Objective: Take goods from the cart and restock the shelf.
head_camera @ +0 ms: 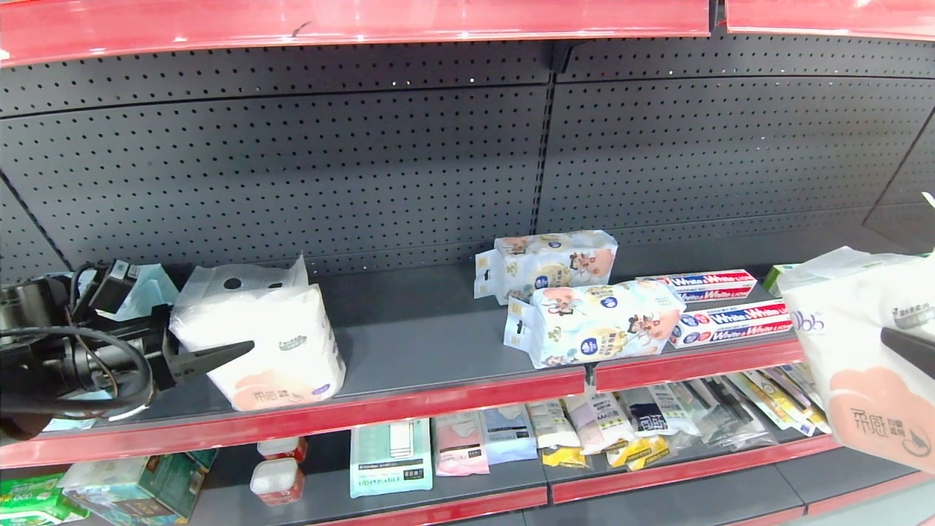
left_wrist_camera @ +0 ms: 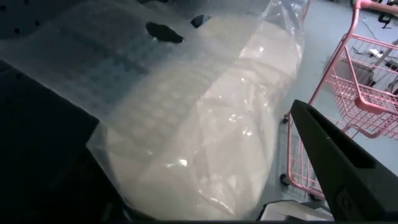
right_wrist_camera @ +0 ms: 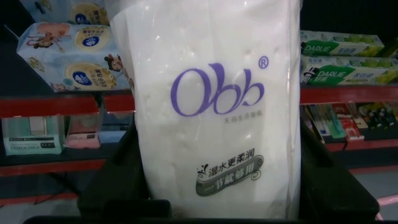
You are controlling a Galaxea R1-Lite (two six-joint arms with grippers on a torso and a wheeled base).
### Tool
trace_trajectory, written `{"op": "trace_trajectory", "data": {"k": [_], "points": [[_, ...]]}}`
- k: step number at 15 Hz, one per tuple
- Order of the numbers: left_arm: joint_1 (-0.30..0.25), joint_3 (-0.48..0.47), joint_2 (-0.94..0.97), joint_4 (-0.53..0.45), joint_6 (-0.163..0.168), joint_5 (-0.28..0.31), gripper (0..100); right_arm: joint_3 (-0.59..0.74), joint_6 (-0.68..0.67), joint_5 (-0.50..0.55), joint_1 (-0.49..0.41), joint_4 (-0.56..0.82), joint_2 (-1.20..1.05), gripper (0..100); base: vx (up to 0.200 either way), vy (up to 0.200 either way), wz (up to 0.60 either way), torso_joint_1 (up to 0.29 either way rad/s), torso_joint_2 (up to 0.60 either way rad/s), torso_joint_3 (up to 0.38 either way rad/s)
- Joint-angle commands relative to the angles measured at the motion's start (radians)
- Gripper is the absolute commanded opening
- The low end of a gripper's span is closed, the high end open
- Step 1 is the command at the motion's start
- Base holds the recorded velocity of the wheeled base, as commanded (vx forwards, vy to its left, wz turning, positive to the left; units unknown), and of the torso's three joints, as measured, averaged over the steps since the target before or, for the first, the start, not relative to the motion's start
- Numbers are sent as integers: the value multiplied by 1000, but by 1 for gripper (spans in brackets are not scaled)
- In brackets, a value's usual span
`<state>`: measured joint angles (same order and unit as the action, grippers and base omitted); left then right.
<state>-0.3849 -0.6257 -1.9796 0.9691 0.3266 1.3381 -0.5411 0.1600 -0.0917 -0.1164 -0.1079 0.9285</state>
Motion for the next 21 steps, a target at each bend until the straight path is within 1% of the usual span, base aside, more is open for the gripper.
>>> {"op": "trace_trajectory", "data": {"k": [1,2,3,4,11,12,14,15,16,17,18,19,20,21], "points": [[0,43,102,2,-44,0,100,3,1,0,1,0,-4,0,0,0,0,0,0,0],[0,49,123,2,-60,-2,100,3,1,0,1,-1,-4,0,0,0,0,0,0,0],[-2,51,140,2,-66,-7,100,1,1,0,1,-1,-5,0,0,0,0,0,0,0],[-5,51,146,6,-64,-22,100,1,1,0,1,-1,-10,0,0,0,0,0,0,0],[-17,51,180,52,-75,-56,100,7,0,0,1,0,-40,0,0,0,0,0,0,0],[-22,47,202,52,-83,-83,100,7,0,0,1,2,-51,0,0,0,0,0,0,0],[-22,47,240,54,-109,-139,100,13,0,0,1,2,-63,0,0,0,0,0,0,0],[-22,51,268,54,-130,-186,100,15,0,0,1,2,-69,0,0,0,0,0,0,0],[-22,54,294,54,-152,-250,100,16,-2,0,1,2,-71,0,0,0,0,0,0,0],[-22,55,304,54,-164,-283,100,20,0,0,1,2,-76,0,0,0,0,0,0,0],[-20,60,346,54,-208,-379,100,30,0,-2,1,2,-82,0,0,0,0,0,0,0],[-19,69,373,54,-236,-442,100,33,-4,-3,1,0,-82,0,0,0,0,0,0,0],[-14,75,389,54,-253,-497,100,38,-4,-3,1,0,-82,0,0,0,0,0,0,0],[3,75,407,52,-282,-645,100,56,-8,-3,1,-1,-82,0,0,0,0,0,0,0]]}}
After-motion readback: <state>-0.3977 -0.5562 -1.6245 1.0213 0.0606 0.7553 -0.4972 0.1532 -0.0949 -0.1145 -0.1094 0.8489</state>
